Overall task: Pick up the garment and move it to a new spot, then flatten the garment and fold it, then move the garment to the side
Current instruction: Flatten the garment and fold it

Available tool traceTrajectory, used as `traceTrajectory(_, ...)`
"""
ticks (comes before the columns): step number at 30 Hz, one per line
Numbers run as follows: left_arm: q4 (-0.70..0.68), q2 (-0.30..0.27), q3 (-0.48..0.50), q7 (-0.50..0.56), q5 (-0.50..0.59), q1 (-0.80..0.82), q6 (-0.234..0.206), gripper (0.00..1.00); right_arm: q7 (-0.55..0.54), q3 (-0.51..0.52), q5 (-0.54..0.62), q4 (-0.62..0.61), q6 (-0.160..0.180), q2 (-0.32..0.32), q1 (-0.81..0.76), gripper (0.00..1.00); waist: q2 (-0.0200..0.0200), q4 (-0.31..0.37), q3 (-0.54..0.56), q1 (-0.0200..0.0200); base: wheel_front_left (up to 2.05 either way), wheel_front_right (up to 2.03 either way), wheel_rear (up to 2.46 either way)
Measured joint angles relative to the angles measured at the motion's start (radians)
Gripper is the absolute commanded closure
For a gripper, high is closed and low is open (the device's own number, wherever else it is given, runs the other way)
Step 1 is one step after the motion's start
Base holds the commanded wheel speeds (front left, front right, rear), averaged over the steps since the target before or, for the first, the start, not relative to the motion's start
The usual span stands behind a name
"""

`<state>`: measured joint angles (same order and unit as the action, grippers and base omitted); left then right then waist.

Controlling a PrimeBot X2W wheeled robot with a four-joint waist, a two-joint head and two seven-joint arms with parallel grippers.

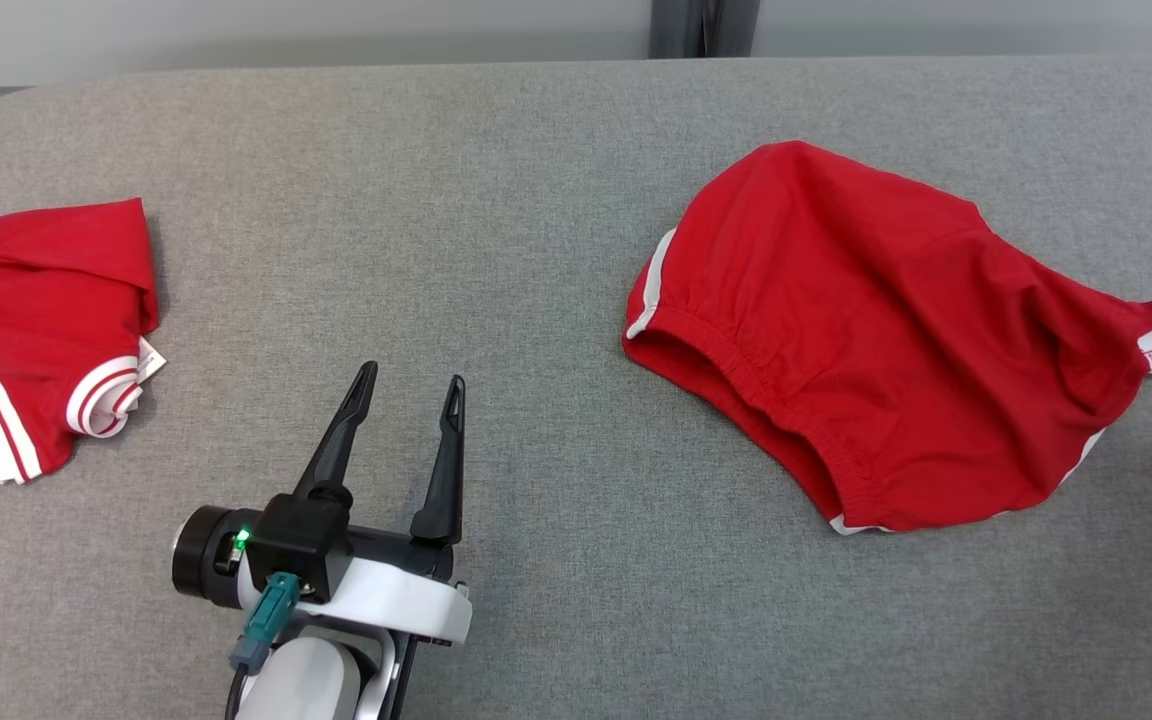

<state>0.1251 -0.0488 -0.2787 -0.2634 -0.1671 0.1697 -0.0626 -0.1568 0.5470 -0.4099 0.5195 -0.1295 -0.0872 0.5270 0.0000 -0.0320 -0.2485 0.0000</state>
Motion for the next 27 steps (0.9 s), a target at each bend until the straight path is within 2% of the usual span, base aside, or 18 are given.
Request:
traceTrajectory(5, 0.006, 0.0, -0.004, 0.0, 0.0, 0.013, 0.0, 0.0, 0.063, 0.0, 0.06, 0.036, 0.0, -0.017, 0.062, 0.0, 0.0, 0.003, -0.008, 0.0, 0.0, 0.0, 0.0)
traceTrajectory(10, 0.008, 0.0, -0.005, 0.0, -0.002, 0.018, -0.001, 0.0, 0.143, -0.141, 0.059, -0.026, 0.0, -0.015, 0.049, 0.0, 0.0, 0.014, 0.006, 0.0, 0.0, 0.0, 0.0)
traceTrajectory(15, -0.003, 0.001, 0.0, 0.0, -0.008, 0.015, -0.008, 0.0, 0.242, -0.307, 0.014, -0.146, 0.0, -0.034, -0.051, 0.0, 0.0, 0.029, 0.035, 0.0, 0.0, 0.0, 0.0)
traceTrajectory(19, -0.026, 0.0, 0.006, 0.0, -0.01, -0.001, -0.011, 0.0, 0.353, -0.474, 0.054, -0.265, 0.0, -0.084, -0.173, 0.0, 0.0, 0.048, 0.065, -0.0001, 0.0, 0.0, 0.0)
traceTrajectory(24, -0.037, 0.001, 0.008, 0.0, -0.017, -0.024, -0.015, 0.0, 0.401, -0.538, 0.116, -0.34, 0.0, -0.076, -0.272, 0.0, 0.0, 0.066, 0.093, -0.0001, 0.0, 0.0, 0.0)
traceTrajectory(27, -0.04, 0.0, 0.005, 0.0, -0.018, -0.033, -0.013, 0.0, 0.413, -0.54, 0.131, -0.371, 0.0, -0.041, -0.325, 0.0, 0.0, 0.078, 0.107, 0.0, 0.0, 0.0, 0.0)
